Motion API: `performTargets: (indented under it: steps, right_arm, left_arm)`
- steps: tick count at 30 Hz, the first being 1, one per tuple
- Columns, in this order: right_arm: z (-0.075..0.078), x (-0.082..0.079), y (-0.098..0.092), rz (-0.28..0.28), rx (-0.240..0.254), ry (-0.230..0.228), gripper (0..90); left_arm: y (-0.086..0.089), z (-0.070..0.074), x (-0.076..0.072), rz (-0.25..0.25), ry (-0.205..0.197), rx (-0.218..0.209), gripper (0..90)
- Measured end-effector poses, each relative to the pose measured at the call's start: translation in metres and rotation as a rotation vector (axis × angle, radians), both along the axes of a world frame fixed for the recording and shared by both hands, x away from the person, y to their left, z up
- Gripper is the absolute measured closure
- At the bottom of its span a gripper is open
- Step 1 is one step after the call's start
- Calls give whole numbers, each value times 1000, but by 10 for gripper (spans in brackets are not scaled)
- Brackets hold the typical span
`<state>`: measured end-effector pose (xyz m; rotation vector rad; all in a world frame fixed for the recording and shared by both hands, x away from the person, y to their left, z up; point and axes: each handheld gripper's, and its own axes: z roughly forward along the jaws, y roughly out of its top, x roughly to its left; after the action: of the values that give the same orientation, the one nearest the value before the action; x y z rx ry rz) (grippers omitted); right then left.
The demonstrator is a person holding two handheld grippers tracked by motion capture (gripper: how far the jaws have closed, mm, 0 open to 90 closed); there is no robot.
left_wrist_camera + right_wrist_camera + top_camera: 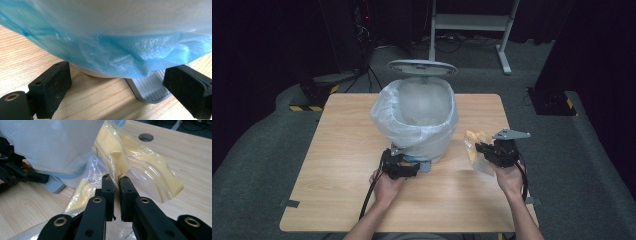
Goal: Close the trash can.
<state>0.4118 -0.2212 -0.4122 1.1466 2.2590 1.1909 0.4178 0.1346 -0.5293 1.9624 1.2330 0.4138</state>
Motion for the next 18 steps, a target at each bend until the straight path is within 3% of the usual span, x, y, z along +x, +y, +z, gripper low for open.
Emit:
performTargets:
  steps: [9,18]
  right_arm:
    - [16,-4,2,28,-7,-26,844]
    - [34,-10,-3,47,32,-59,843]
  left_arm:
    - [0,0,0,-1,-1,2,81]
    - [0,0,0,-1,-1,3,81]
